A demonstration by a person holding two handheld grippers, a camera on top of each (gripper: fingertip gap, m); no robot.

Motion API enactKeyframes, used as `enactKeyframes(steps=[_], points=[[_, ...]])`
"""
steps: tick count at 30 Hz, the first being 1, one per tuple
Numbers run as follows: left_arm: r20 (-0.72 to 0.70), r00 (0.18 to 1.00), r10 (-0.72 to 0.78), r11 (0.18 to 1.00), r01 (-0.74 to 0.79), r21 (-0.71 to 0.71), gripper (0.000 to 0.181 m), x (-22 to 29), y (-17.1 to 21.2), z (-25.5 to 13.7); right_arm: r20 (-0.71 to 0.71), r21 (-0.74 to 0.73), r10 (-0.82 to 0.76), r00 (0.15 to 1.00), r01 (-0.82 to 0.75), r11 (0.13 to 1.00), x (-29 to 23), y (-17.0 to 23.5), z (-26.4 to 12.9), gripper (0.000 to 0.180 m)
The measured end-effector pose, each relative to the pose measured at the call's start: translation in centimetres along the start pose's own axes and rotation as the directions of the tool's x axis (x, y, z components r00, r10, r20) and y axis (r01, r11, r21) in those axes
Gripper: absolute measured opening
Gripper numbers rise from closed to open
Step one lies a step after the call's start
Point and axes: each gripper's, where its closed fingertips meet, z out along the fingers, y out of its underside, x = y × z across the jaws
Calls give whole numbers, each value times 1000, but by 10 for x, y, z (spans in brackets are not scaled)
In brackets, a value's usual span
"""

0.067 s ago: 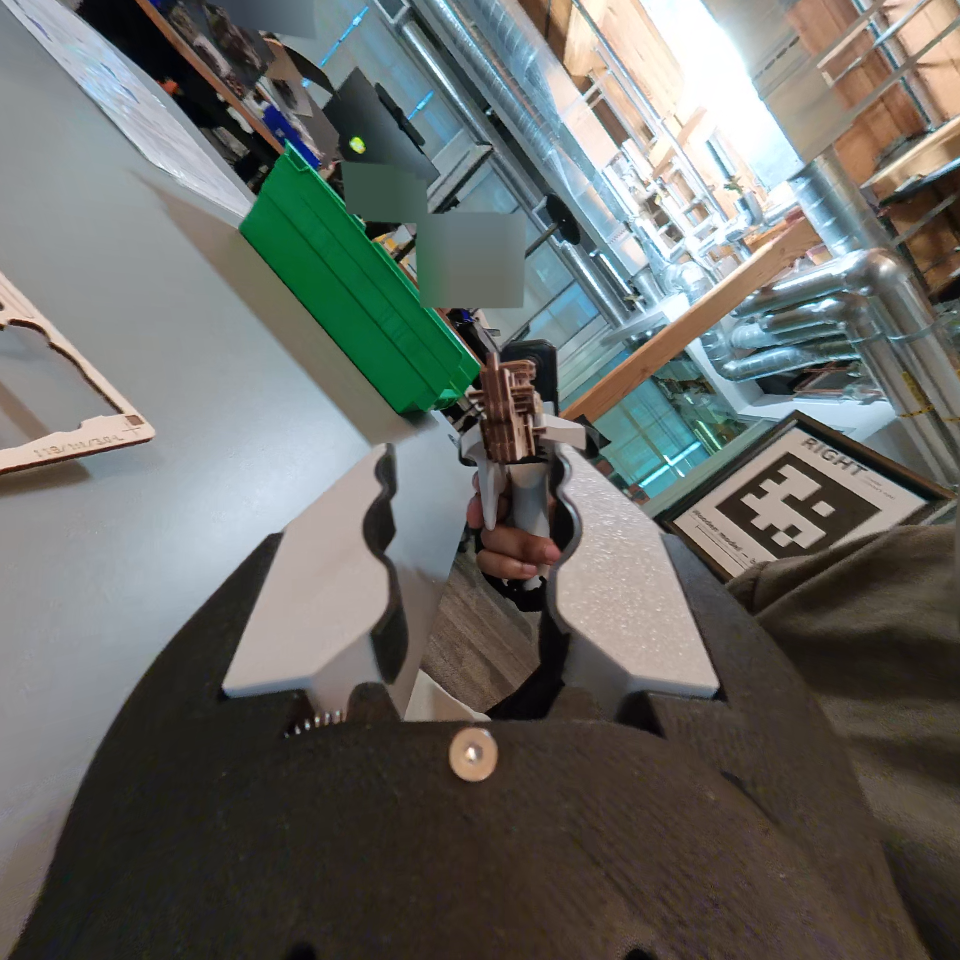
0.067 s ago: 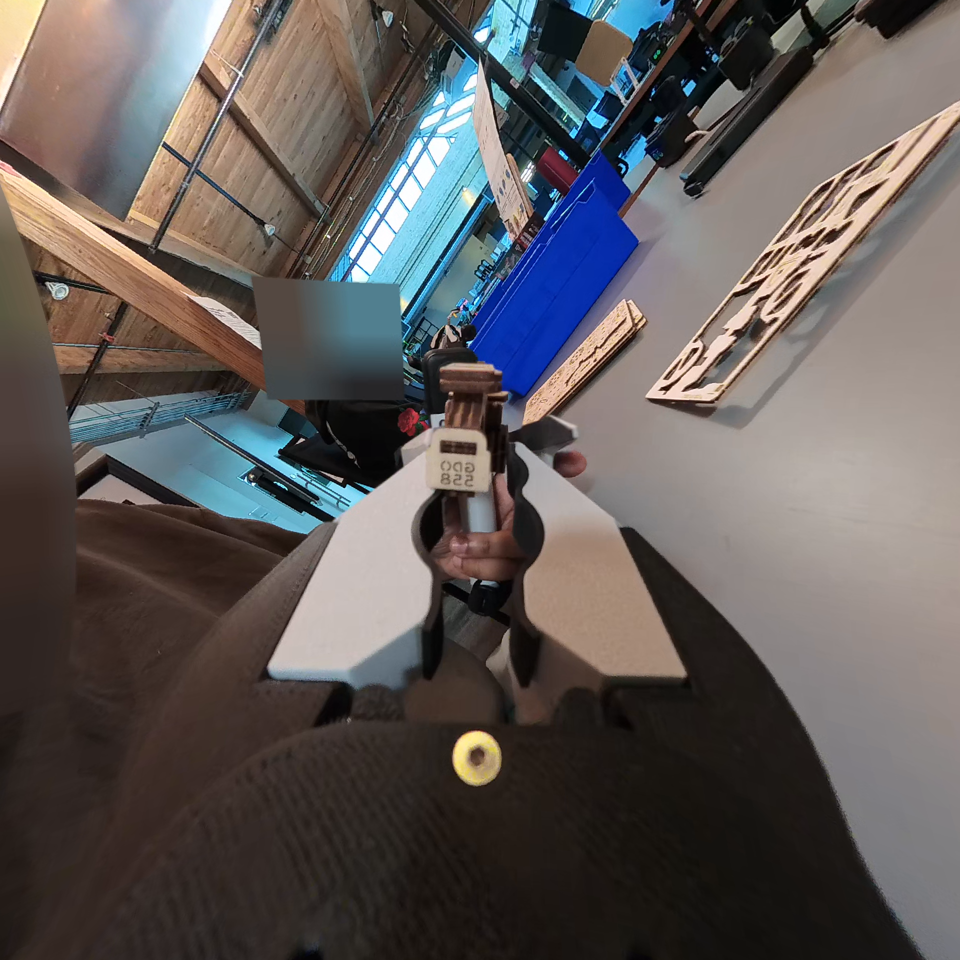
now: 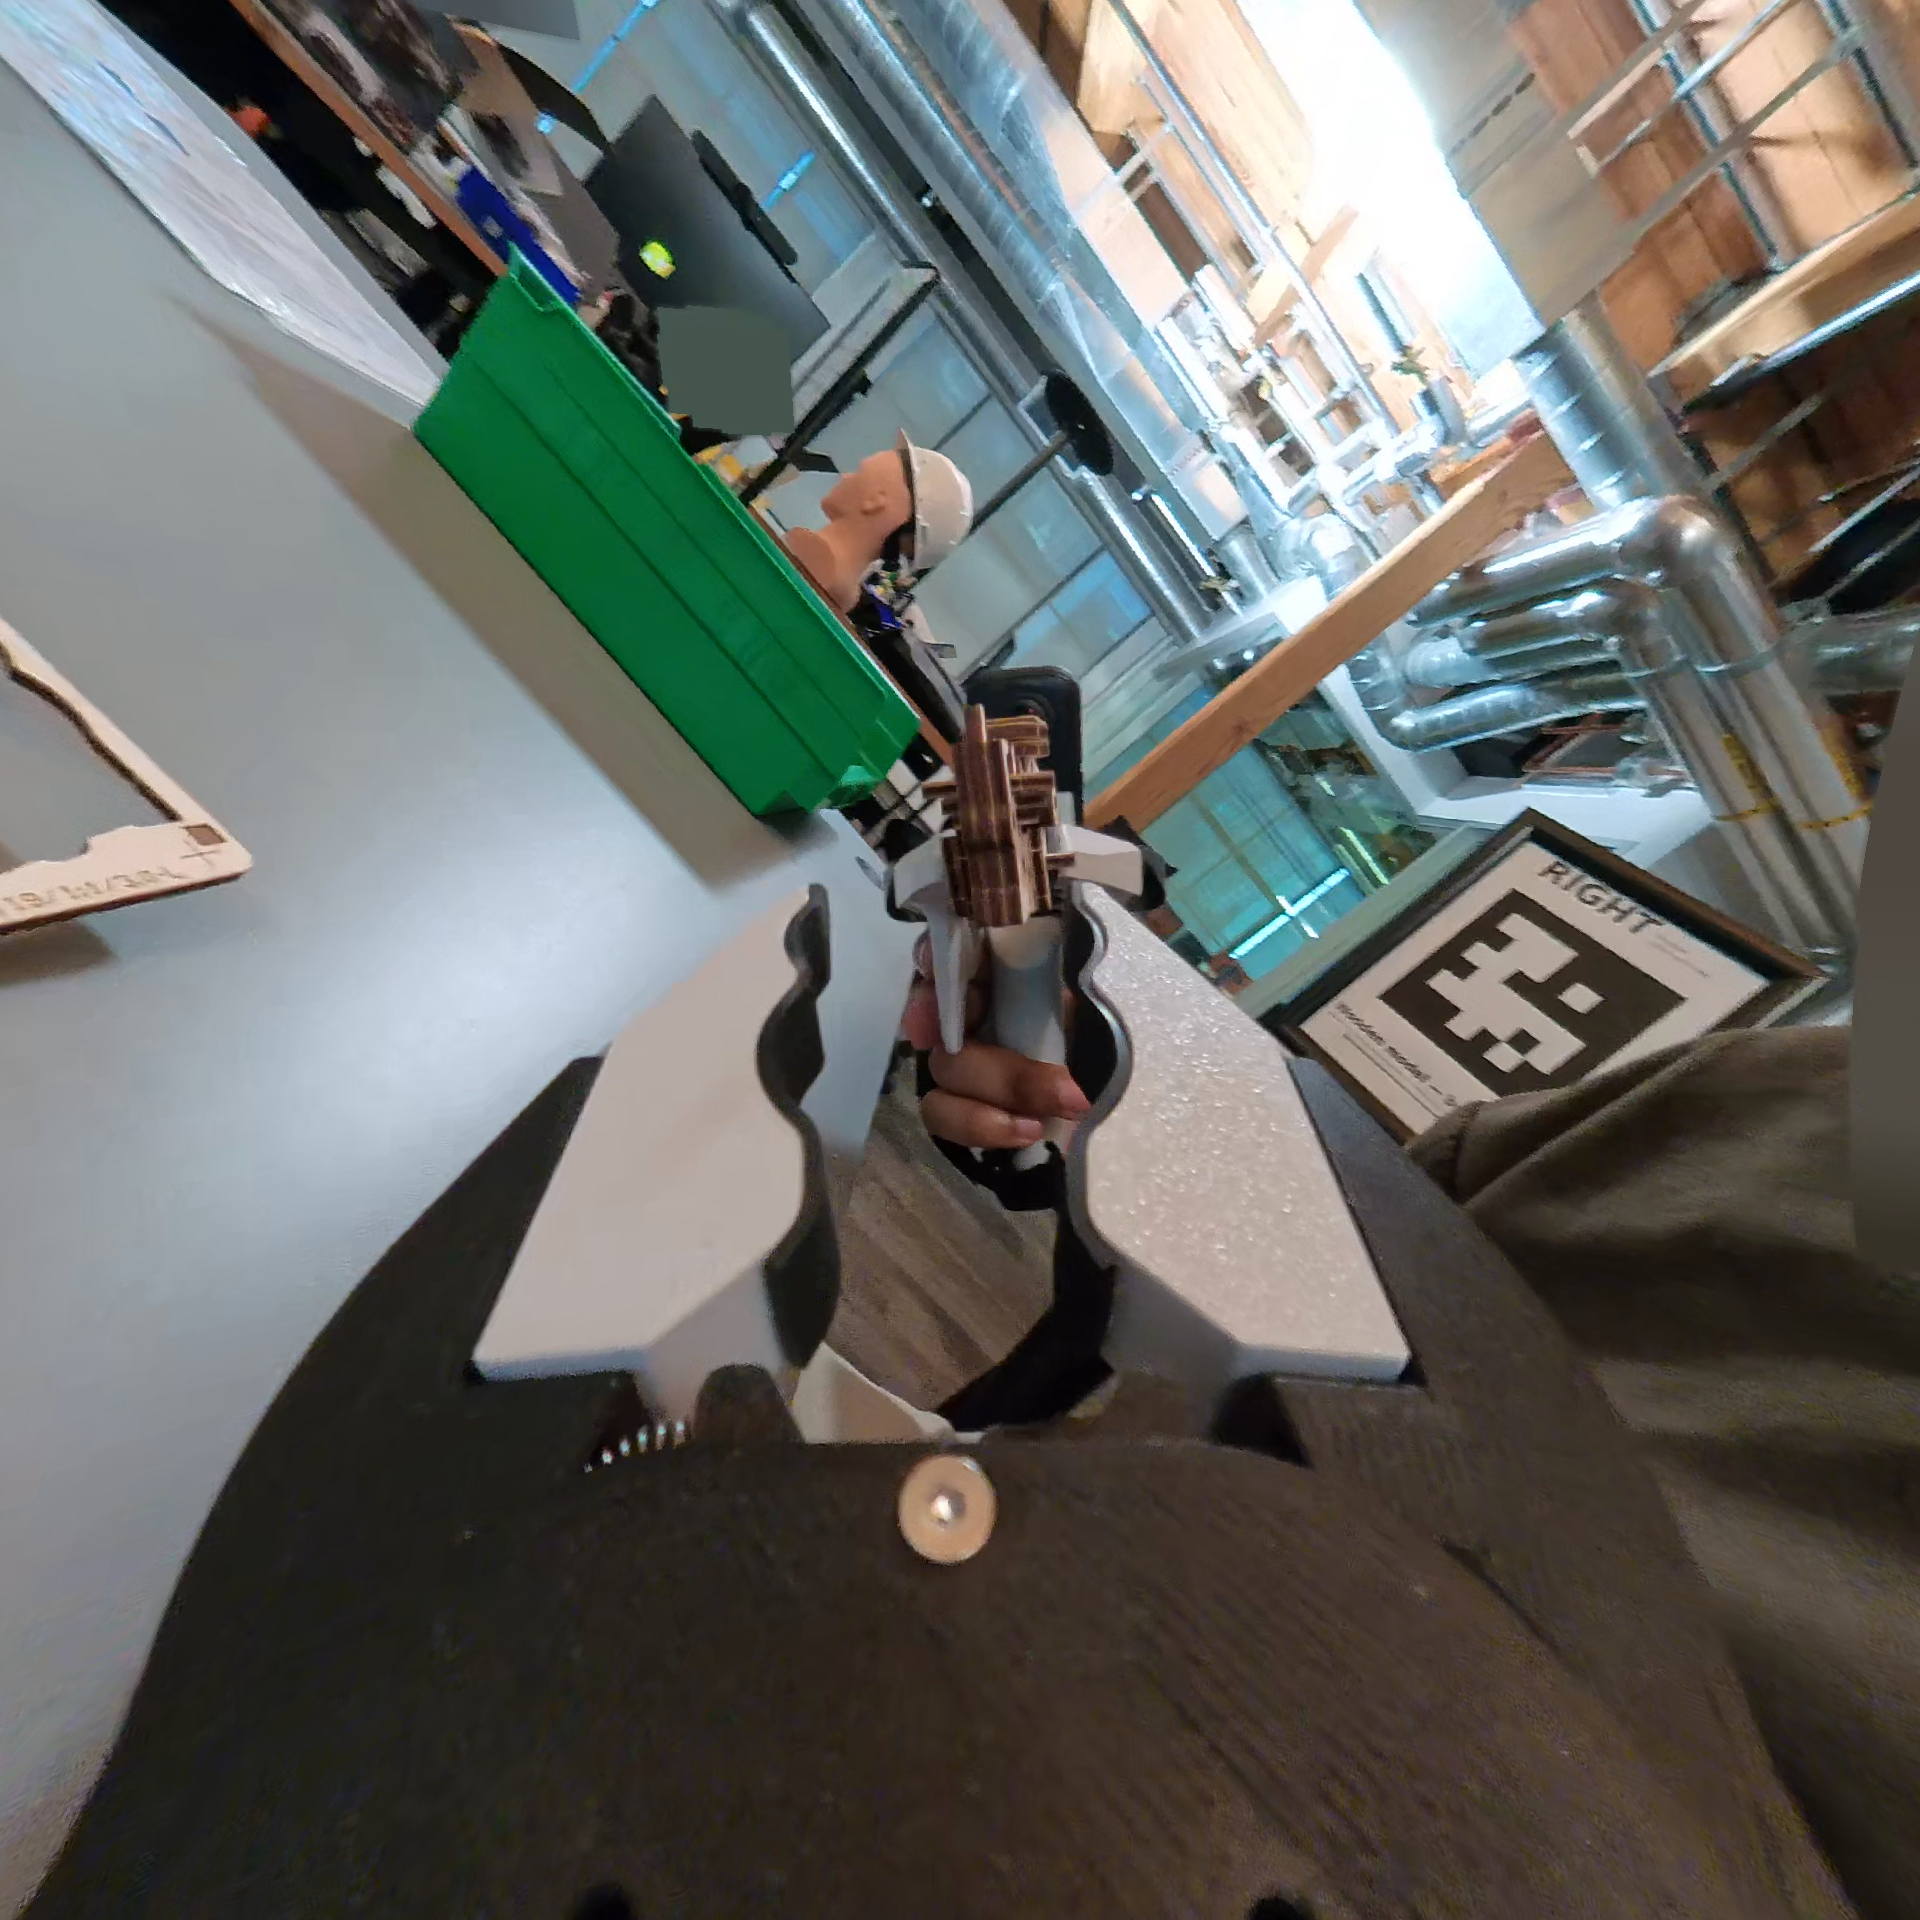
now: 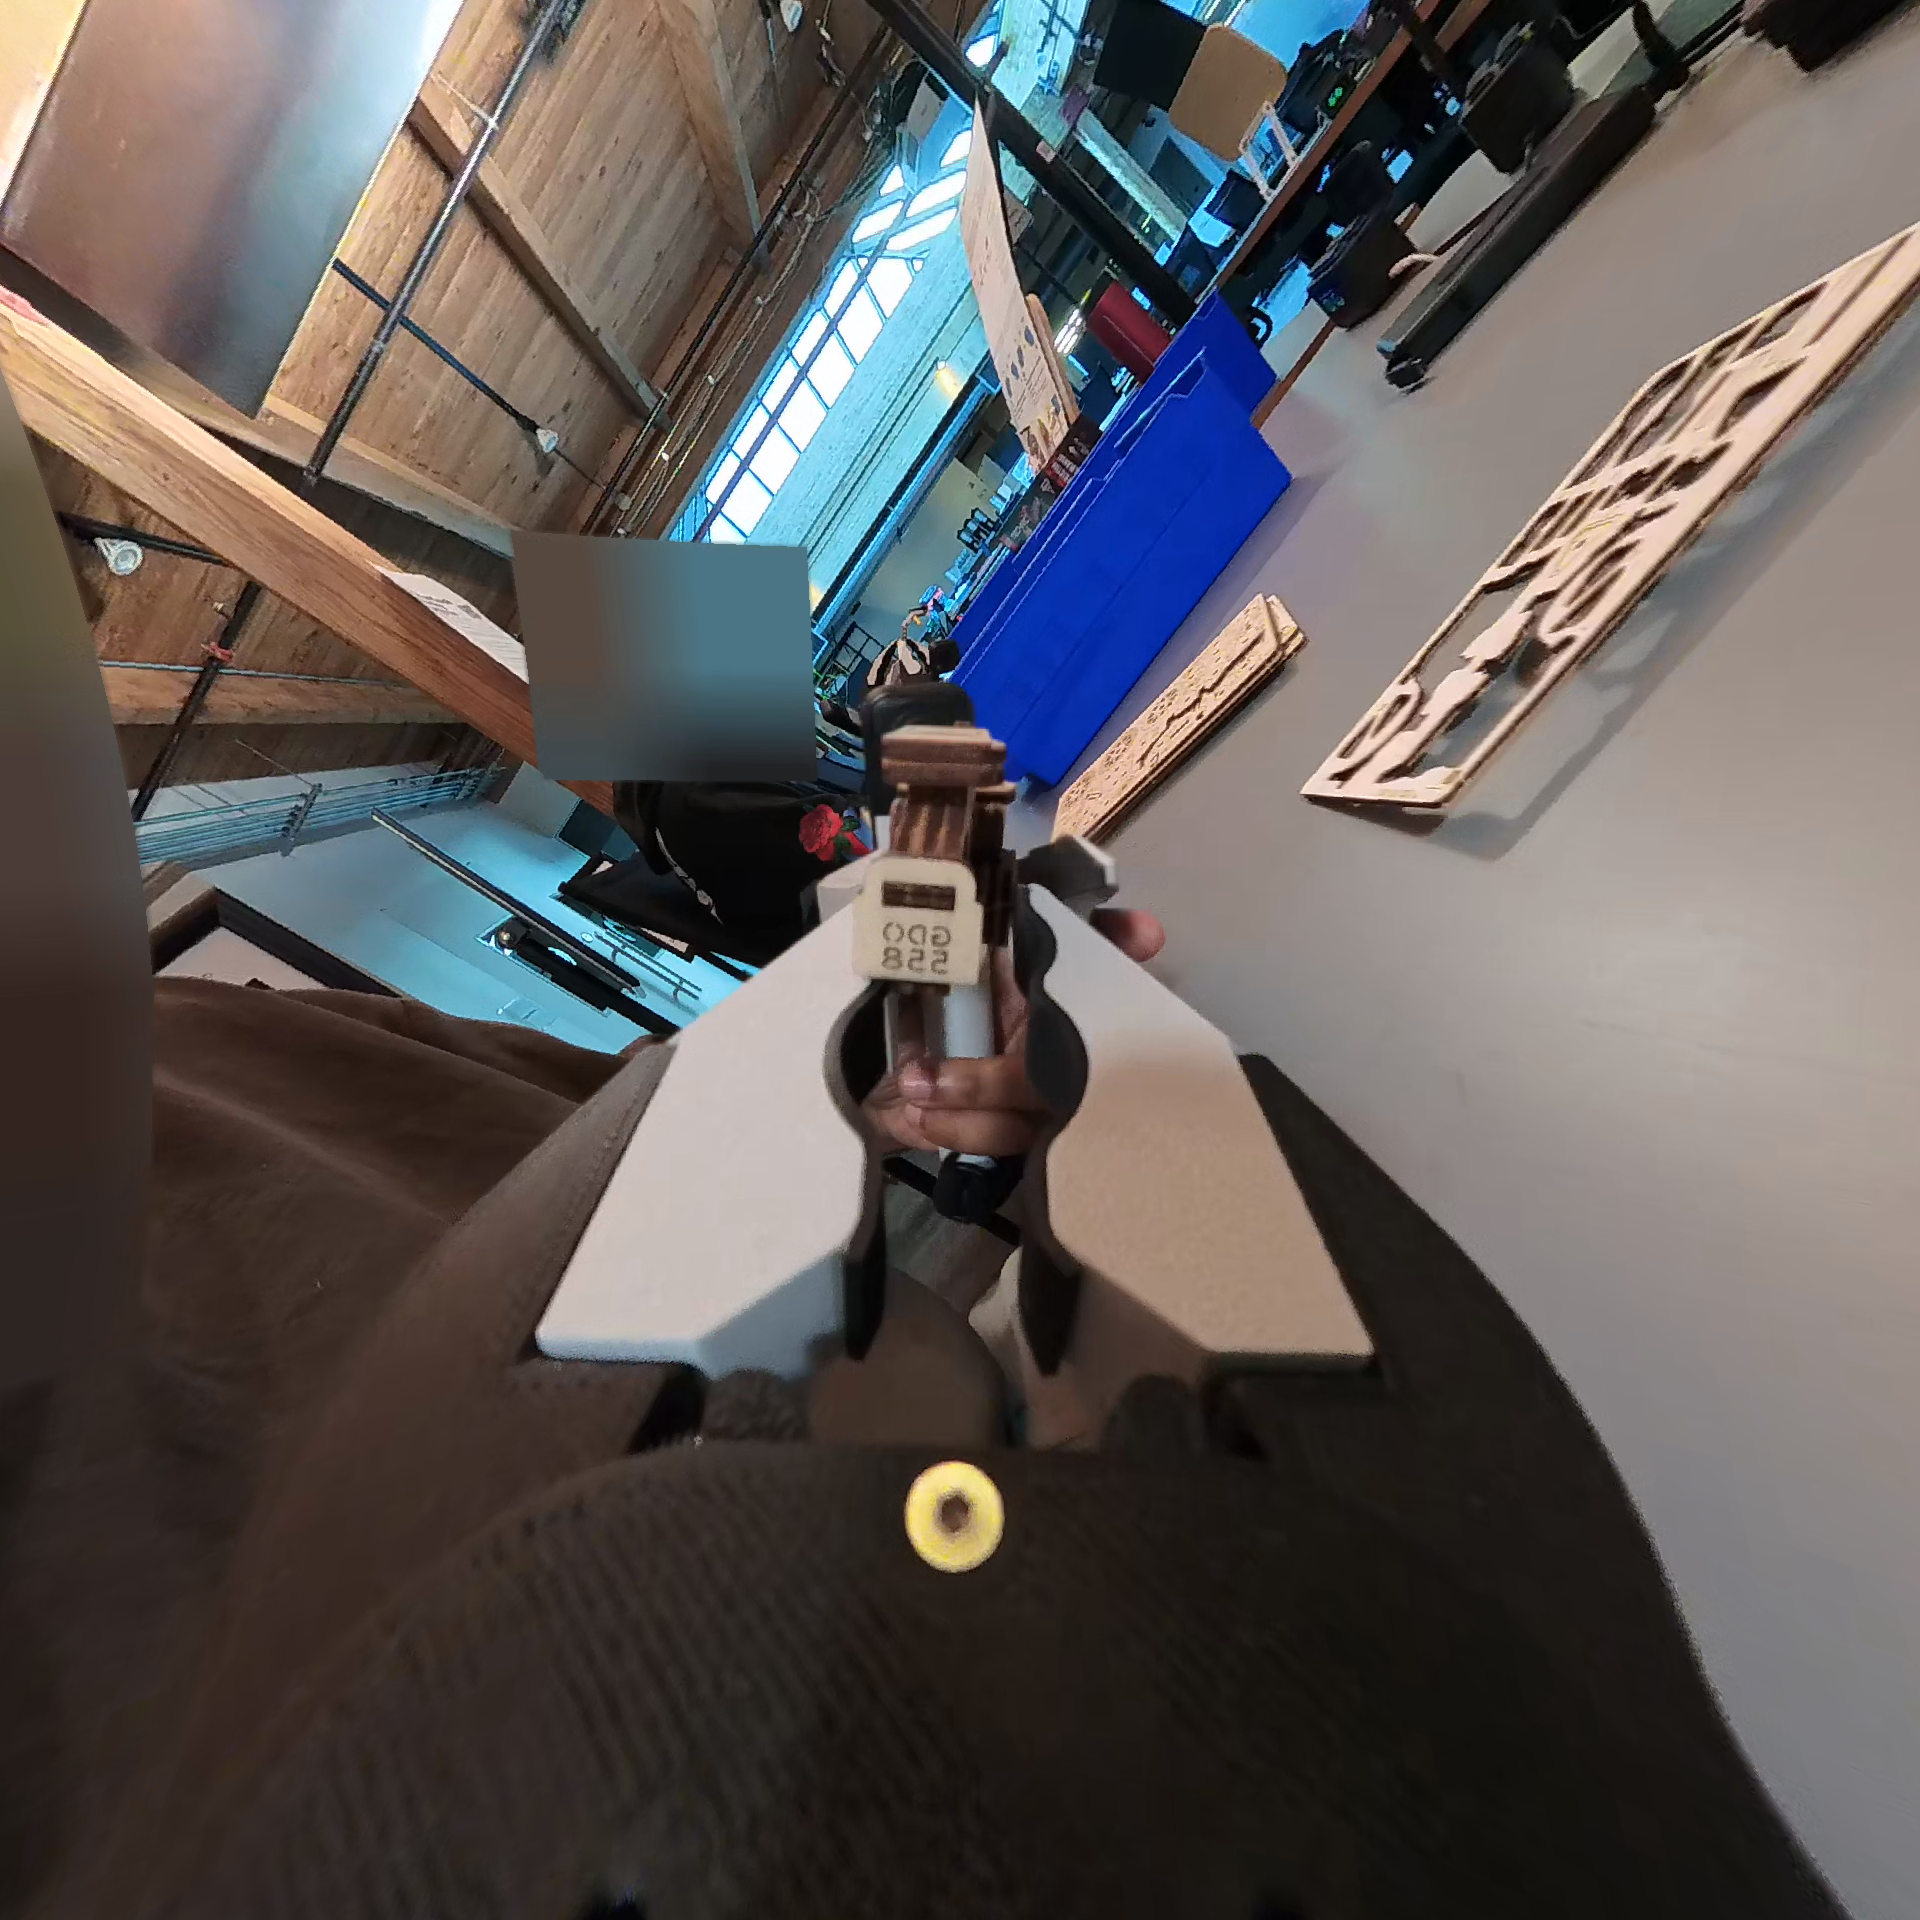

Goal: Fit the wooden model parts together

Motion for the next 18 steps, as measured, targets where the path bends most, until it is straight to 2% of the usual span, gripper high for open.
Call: enactKeyframes(steps=[4,18], points=[[-45,998,-44,999,44,-10,36,4,1,1,12,-28,-31,999,31,999,-3,4,1,19],[-99,995,-19,998,13,-55,11,13,9,2,14,-61,-24,1000,25,998,-3,11,4,19]])
